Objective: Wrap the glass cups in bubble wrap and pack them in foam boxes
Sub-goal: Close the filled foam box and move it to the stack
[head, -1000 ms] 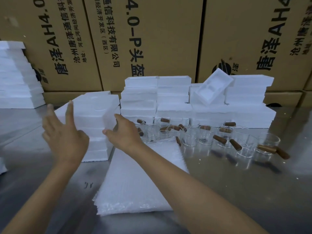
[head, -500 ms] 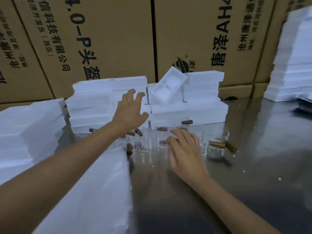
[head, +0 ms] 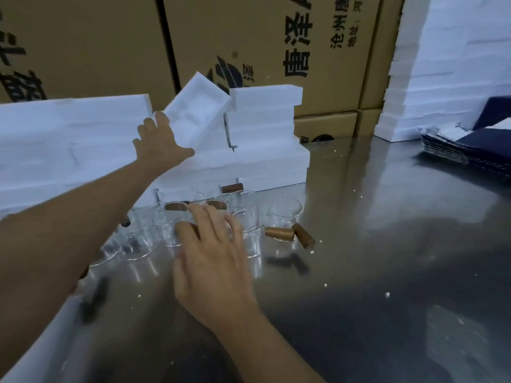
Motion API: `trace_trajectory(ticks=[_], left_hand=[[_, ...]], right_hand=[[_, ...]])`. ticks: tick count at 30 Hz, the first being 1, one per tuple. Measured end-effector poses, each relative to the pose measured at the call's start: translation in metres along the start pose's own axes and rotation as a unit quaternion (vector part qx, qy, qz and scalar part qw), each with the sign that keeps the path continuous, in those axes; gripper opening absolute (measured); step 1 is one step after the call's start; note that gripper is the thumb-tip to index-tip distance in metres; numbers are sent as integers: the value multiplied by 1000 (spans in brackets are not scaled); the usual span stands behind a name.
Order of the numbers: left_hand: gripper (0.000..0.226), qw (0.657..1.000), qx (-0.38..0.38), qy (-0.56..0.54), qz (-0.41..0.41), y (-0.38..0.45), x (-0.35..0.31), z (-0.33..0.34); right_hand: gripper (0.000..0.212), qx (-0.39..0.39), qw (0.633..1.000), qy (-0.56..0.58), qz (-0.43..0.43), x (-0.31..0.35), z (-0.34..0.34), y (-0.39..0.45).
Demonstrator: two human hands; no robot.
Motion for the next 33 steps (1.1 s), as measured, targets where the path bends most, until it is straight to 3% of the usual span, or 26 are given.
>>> trace_trajectory(ticks=[3, 6, 12, 16, 20, 24, 26, 30, 33], left_hand=[[83, 999, -33, -29, 30, -11, 4, -10], [79, 996, -10, -68, 60, -27, 10, -32], [101, 973, 167, -114, 107, -82, 50, -94], [107, 934, 337, -53, 110, -137, 89, -142], [90, 894, 423, -1, 148, -190, 111, -170], [87, 858, 454, 51, 233, -238, 116, -171], [99, 853, 440, 105, 262, -257, 115, -163], [104, 851, 402, 188, 280, -274, 110, -153], [101, 864, 393, 146, 279, -272, 109, -160]], right_hand=[[32, -2, 1000, 10, 12, -2, 0, -2], [33, -12, 999, 19, 36, -4, -5, -4], [31, -97, 990, 12, 101, -1, -27, -19], [24, -183, 966, 25, 180, 3, -46, -43], [22, -296, 908, 100, 279, 7, -67, -69], [13, -395, 774, 269, 415, -10, -80, -96], [12, -367, 762, 299, 442, -20, -83, -104], [26, -224, 808, 265, 476, -39, -86, -103], [41, -144, 834, 234, 479, -60, -92, -86]])
Point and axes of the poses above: each hand's wrist, its own y-axis towards the middle knuckle, its own z-axis out of the palm, x = y × z, the point moved 2 cm from there along y, towards the middle knuckle, and after that the axes turned 11 degrees about -z, right-handed, at the moved point
